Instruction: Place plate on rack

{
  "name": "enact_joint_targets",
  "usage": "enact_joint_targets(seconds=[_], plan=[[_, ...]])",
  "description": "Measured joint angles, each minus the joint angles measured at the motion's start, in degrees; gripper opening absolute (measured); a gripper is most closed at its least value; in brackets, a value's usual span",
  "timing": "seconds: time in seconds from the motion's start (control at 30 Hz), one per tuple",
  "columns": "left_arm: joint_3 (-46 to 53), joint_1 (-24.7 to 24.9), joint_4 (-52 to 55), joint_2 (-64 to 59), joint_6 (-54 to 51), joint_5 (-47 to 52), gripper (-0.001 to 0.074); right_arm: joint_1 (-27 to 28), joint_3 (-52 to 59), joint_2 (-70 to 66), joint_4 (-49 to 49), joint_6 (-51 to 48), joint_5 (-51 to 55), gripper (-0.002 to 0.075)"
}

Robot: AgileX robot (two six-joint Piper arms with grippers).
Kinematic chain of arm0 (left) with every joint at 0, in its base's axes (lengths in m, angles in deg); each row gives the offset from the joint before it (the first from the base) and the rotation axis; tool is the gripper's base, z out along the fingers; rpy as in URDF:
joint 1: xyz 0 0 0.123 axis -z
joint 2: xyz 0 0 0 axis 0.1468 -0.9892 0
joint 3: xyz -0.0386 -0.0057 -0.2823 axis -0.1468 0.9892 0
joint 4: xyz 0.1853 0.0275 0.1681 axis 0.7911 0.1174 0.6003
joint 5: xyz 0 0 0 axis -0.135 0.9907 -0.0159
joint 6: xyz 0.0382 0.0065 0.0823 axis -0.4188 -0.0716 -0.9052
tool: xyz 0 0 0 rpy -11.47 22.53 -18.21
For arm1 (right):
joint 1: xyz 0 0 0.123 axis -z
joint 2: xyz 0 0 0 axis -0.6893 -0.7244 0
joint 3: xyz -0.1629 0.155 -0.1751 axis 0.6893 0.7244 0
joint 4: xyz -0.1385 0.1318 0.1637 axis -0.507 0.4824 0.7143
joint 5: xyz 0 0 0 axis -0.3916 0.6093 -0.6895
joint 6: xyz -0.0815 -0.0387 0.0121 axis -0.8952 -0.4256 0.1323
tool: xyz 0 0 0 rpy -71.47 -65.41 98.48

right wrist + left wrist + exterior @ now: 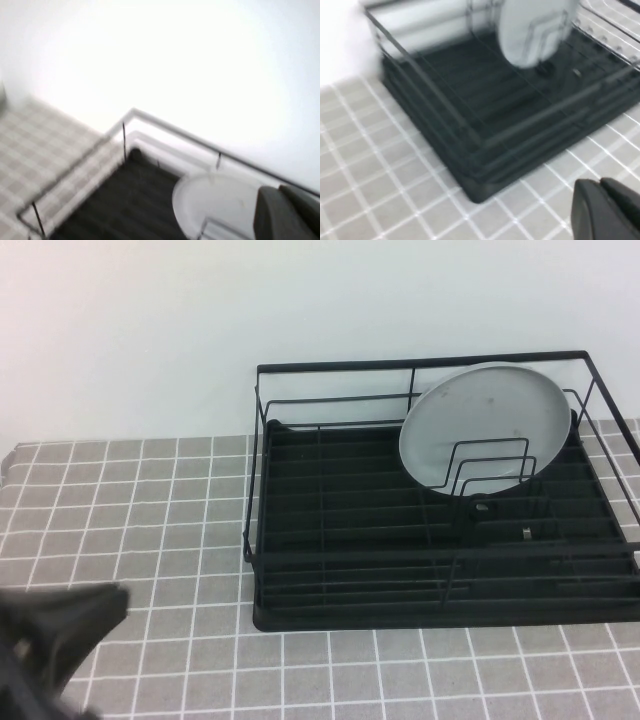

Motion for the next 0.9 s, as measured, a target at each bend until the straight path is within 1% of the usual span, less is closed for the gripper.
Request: enact_joint_targets(seconds=[0.1,0.17,0.27,0.47,0.63,0.9], plan=[[6.01,0.0,-0.02,6.65,0.0,-4.53,0.0001,0.0,10.41,8.08,5.53,-4.11,-7.03,0.0001],[9.49,0.0,-0.3,10.57,0.0,-5.26,0.0001,0.0,17.96,14.25,8.6,-6.72,-9.89,0.0001],[12.83,0.0,-1.15,14.39,0.0,-5.26,0.0001,0.0,28.47,22.65,12.84,-8.79,-11.44,0.0001],[14.81,0.0,-1.15,15.61,0.0,-4.73,0.0001,0.0,43.44,35.22,14.48,-10.13,-12.98,0.0001],[14.81,0.0,-1.15,15.51,0.0,-4.73,0.0001,0.0,49.4,38.47,15.13,-10.12,-13.43,0.0001],[14.81,0.0,-1.13,15.51,0.0,-4.36,0.0001,0.0,51.9,38.33,16.27,-10.12,-11.8,0.0001]])
